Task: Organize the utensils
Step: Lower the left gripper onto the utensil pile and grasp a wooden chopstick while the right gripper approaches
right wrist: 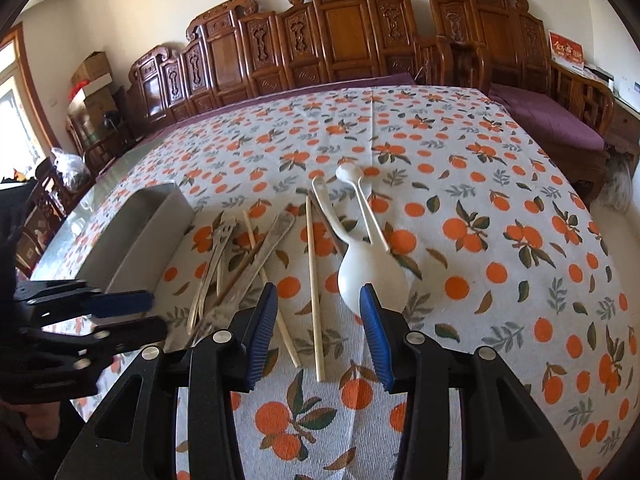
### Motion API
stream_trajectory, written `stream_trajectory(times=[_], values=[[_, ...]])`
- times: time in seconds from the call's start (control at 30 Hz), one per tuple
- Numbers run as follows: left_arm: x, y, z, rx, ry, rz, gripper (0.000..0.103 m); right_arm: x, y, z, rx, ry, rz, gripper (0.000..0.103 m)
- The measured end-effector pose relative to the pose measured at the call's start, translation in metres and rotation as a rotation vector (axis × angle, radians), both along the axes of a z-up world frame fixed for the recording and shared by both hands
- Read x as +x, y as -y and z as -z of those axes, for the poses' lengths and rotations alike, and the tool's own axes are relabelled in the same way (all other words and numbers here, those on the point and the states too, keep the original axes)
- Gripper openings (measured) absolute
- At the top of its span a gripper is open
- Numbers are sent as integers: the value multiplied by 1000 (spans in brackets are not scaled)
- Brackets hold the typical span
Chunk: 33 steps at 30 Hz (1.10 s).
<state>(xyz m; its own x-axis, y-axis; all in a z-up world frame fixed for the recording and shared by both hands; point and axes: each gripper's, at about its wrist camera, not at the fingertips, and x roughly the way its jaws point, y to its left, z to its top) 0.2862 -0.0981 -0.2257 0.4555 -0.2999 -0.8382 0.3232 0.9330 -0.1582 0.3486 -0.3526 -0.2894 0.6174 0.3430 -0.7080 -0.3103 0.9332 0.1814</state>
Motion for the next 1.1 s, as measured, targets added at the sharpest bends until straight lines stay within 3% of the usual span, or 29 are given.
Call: stream_trajectory(times=[0.07,0.73,0.9,1.1], values=[[8,4,9,1,-21,-1,26,-1,1,2,14,-7,-2,45],[41,3,27,-39,-85,-43,20,2,-4,3,26,-2,-23,45],[42,7,34,-27,-117,-34,7,3,-6,4,28,-8,-26,45],[33,-2,23,-41,-72,-42,4,6,-15,6,37,-26,-45,45]])
